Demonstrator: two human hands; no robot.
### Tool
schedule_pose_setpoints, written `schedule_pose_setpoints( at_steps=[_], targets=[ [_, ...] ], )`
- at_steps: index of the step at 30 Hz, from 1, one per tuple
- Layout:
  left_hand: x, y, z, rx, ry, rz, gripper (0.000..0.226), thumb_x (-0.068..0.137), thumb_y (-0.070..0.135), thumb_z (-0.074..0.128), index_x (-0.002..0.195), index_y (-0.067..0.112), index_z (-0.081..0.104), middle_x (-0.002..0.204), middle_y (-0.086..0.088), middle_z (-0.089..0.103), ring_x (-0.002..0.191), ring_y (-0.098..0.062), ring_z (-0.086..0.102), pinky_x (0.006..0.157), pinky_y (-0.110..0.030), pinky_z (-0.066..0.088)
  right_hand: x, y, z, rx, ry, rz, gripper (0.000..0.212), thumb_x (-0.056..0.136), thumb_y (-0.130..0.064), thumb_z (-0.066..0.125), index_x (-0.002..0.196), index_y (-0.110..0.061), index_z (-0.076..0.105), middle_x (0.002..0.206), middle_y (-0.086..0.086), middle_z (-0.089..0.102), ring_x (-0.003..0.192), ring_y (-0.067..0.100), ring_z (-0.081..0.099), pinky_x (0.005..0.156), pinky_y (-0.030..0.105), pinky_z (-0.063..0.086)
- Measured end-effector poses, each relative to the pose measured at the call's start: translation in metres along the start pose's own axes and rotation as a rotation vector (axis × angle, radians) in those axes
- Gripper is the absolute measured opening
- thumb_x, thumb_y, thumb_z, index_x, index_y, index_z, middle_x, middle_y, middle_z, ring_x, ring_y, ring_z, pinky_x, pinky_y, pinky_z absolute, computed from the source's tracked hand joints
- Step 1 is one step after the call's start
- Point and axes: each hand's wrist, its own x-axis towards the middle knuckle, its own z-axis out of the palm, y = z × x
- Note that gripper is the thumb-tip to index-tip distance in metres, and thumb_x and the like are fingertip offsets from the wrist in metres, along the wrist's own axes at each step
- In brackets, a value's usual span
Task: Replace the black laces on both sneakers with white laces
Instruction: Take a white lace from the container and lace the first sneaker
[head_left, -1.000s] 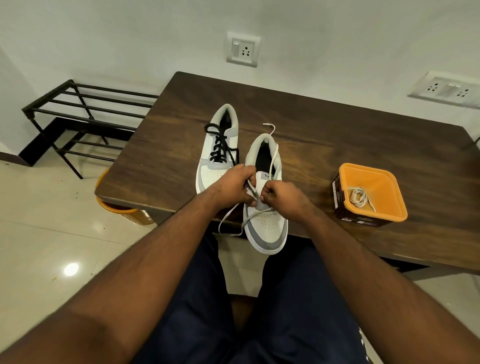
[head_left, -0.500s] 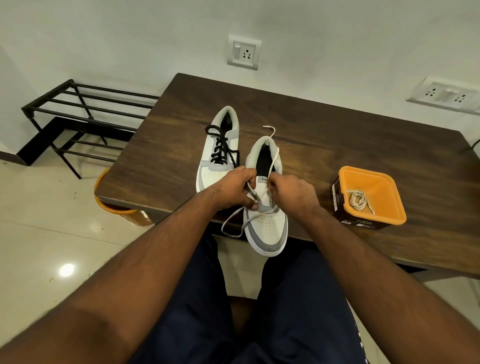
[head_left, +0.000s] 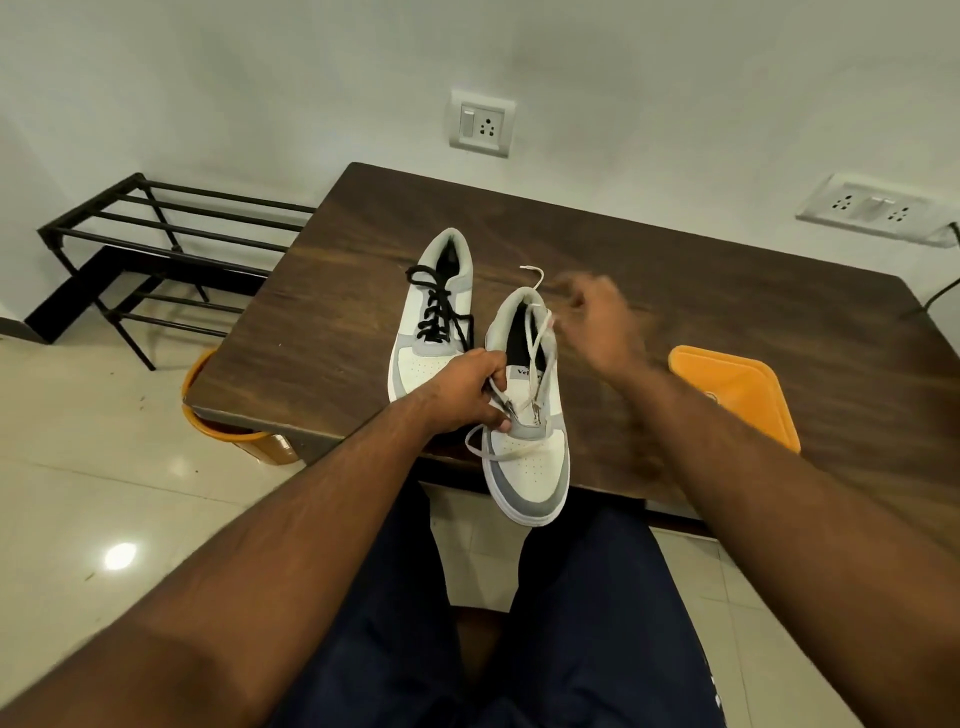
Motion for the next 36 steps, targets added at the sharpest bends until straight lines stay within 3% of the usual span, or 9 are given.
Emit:
schedule_pose_setpoints(
  at_steps=[3, 6, 9, 14, 19, 22, 25, 30, 36],
  targets=[
    [0.000, 0.000, 0.001, 0.017, 0.006, 0.012, 0.049, 0.058, 0.019, 0.093, 0.086, 0.015, 0.053, 0.092, 0.000, 0.053, 0.078, -0.016, 0.054, 0.069, -0.035, 0.052, -0.032, -0.002, 0.022, -0.201, -0.161, -0.180, 0.018, 0.085, -0.023, 0.068, 0.102, -0.027, 0.073, 0.140, 0.003, 0.043, 0.131, 0.025, 0.035, 0.106, 0.039, 0.033],
    [-0.002, 0.003, 0.001, 0.018, 0.008, 0.012, 0.049, 0.058, 0.019, 0.092, 0.088, 0.013, 0.054, 0.087, 0.004, 0.050, 0.076, -0.015, 0.052, 0.067, -0.032, 0.050, -0.048, -0.001, 0.035, -0.434, -0.348, -0.203, 0.021, 0.086, -0.028, 0.065, 0.105, -0.032, 0.072, 0.161, -0.002, 0.011, 0.147, 0.028, 0.003, 0.117, 0.050, 0.012],
    [-0.004, 0.004, 0.000, 0.015, 0.008, 0.007, 0.051, 0.058, 0.023, 0.093, 0.088, 0.014, 0.053, 0.087, 0.004, 0.051, 0.076, -0.015, 0.052, 0.068, -0.035, 0.051, -0.042, 0.000, 0.038, -0.472, -0.372, -0.213, 0.019, 0.085, -0.032, 0.067, 0.103, -0.032, 0.072, 0.162, -0.006, 0.006, 0.148, 0.026, -0.005, 0.118, 0.052, 0.007],
    [-0.008, 0.007, 0.000, -0.018, 0.008, -0.022, 0.056, 0.057, 0.037, 0.093, 0.088, 0.019, 0.050, 0.094, 0.000, 0.054, 0.078, -0.015, 0.052, 0.070, -0.035, 0.052, 0.006, -0.003, 0.006, -0.276, -0.142, -0.137, 0.050, 0.082, -0.031, 0.072, 0.130, -0.023, 0.059, 0.143, -0.011, 0.049, 0.147, 0.018, 0.013, 0.112, 0.048, 0.018],
    [-0.010, 0.011, -0.001, -0.031, -0.007, -0.057, 0.062, 0.057, 0.046, 0.091, 0.095, 0.018, 0.051, 0.100, 0.000, 0.056, 0.087, -0.020, 0.057, 0.074, -0.035, 0.055, 0.067, -0.007, -0.047, -0.079, 0.291, 0.044, 0.004, 0.077, -0.030, 0.076, 0.078, -0.031, 0.072, 0.115, -0.006, 0.064, 0.113, 0.020, 0.053, 0.094, 0.038, 0.045],
    [-0.010, 0.012, 0.001, -0.034, -0.013, -0.062, 0.063, 0.058, 0.047, 0.090, 0.096, 0.019, 0.049, 0.101, 0.003, 0.053, 0.085, -0.016, 0.053, 0.068, -0.028, 0.049, 0.070, -0.002, -0.037, -0.047, 0.201, 0.062, 0.007, 0.079, -0.026, 0.074, 0.085, -0.022, 0.076, 0.089, -0.003, 0.071, 0.088, 0.016, 0.065, 0.082, 0.034, 0.054],
    [-0.014, 0.011, 0.016, -0.071, 0.055, -0.110, 0.070, 0.056, 0.051, 0.090, 0.102, 0.024, 0.045, 0.106, 0.005, 0.048, 0.092, -0.013, 0.050, 0.075, -0.023, 0.045, 0.046, -0.001, -0.013, -0.054, 0.095, -0.035, 0.005, 0.081, -0.014, 0.073, 0.083, -0.016, 0.077, 0.070, -0.010, 0.062, 0.066, 0.003, 0.058, 0.072, 0.027, 0.052],
    [-0.027, 0.011, 0.076, -0.025, 0.370, -0.057, 0.116, 0.056, 0.054, 0.086, 0.150, 0.030, 0.022, 0.143, -0.009, 0.032, 0.131, -0.025, 0.035, 0.109, -0.035, 0.033, 0.025, 0.013, 0.005, -0.086, -0.005, -0.092, 0.006, 0.080, -0.017, 0.073, 0.075, -0.019, 0.073, 0.078, -0.015, 0.052, 0.089, 0.015, 0.059, 0.081, 0.031, 0.050],
    [-0.026, 0.002, 0.083, 0.165, 0.336, -0.098, 0.127, 0.061, 0.074, 0.065, 0.152, 0.033, -0.014, 0.164, -0.003, 0.002, 0.151, -0.026, 0.006, 0.121, -0.043, 0.015, 0.056, 0.010, -0.037, -0.060, 0.211, 0.082, 0.009, 0.086, -0.021, 0.062, 0.078, -0.020, 0.064, 0.091, 0.003, 0.071, 0.087, 0.025, 0.066, 0.073, 0.031, 0.050]
  ],
)
